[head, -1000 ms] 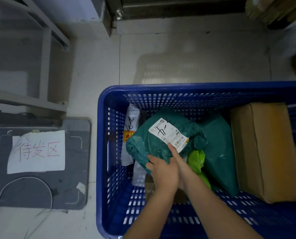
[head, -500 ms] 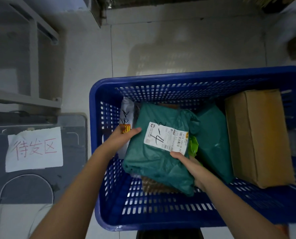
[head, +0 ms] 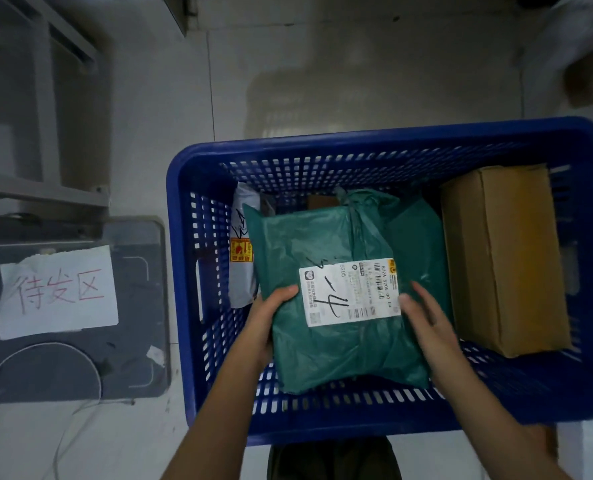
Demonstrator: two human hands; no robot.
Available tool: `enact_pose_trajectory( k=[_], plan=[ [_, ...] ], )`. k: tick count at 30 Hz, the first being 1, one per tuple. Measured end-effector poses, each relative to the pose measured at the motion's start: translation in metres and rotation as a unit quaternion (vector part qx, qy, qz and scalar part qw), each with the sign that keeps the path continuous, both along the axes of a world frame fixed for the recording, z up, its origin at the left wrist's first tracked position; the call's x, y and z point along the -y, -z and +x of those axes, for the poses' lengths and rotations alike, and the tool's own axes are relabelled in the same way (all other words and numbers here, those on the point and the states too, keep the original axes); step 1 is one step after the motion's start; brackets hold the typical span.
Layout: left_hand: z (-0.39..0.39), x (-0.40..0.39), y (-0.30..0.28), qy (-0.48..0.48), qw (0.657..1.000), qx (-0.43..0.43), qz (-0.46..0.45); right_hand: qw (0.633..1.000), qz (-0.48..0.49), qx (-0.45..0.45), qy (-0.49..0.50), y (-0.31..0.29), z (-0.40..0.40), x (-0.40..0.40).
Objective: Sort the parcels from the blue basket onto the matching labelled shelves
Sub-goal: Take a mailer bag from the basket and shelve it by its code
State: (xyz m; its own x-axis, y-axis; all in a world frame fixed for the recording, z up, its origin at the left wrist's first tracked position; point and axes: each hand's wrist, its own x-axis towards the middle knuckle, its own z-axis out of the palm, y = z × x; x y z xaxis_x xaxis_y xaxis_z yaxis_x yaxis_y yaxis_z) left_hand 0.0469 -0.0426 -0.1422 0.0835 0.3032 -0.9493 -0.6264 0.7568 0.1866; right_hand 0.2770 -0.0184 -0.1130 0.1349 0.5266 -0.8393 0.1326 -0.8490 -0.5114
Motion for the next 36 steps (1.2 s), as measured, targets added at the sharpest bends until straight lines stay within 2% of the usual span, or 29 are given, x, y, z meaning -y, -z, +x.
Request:
enact_pose_trajectory(
  k=[2, 4, 10, 16, 20, 22, 24, 27, 30, 32, 36],
  plan=[
    [0.007, 0.003, -0.001, -0.044, 0.999, -0.016, -0.003, 0.988, 0.054, 0.035, 0.140, -0.004, 0.004, 0.014],
    [0.013, 0.005, -0.004, -0.095, 0.995, -0.013, -0.007, 0.979, 0.036, 0.026, 0.197, -0.007, 0.001, 0.029],
    [0.039, 0.010, -0.019, -0.178, 0.984, -0.020, 0.015, 0.969, -0.012, -0.170, 0.177, -0.010, -0.046, 0.053],
    [0.041, 0.015, -0.037, -0.143, 0.988, -0.035, 0.036, 0.970, 0.024, -0.164, 0.175, -0.015, -0.043, 0.023],
    [-0.003, 0.017, -0.056, -0.197, 0.975, -0.075, 0.067, 0.979, -0.001, -0.159, 0.124, -0.034, -0.016, 0.007],
    [-0.035, 0.018, -0.070, -0.158, 0.977, -0.113, 0.084, 0.982, -0.008, -0.164, 0.098, -0.053, -0.002, 0.001],
    [-0.051, 0.013, -0.095, -0.036, 0.982, -0.139, 0.125, 0.981, -0.011, -0.176, 0.075, -0.077, 0.009, -0.003],
    [-0.055, -0.005, -0.140, 0.147, 0.961, -0.130, 0.194, 0.980, -0.003, -0.193, 0.037, -0.114, 0.021, -0.007],
    [-0.043, -0.021, -0.194, 0.243, 0.939, -0.107, 0.217, 0.981, 0.010, -0.191, -0.004, -0.157, 0.026, -0.012],
    [-0.033, -0.026, -0.226, 0.243, 0.941, -0.103, 0.212, 0.980, 0.016, -0.197, -0.014, -0.189, 0.030, -0.015],
    [-0.017, -0.042, -0.275, 0.176, 0.956, -0.125, 0.197, 0.980, 0.022, -0.198, -0.016, -0.250, 0.041, -0.020]
  ],
)
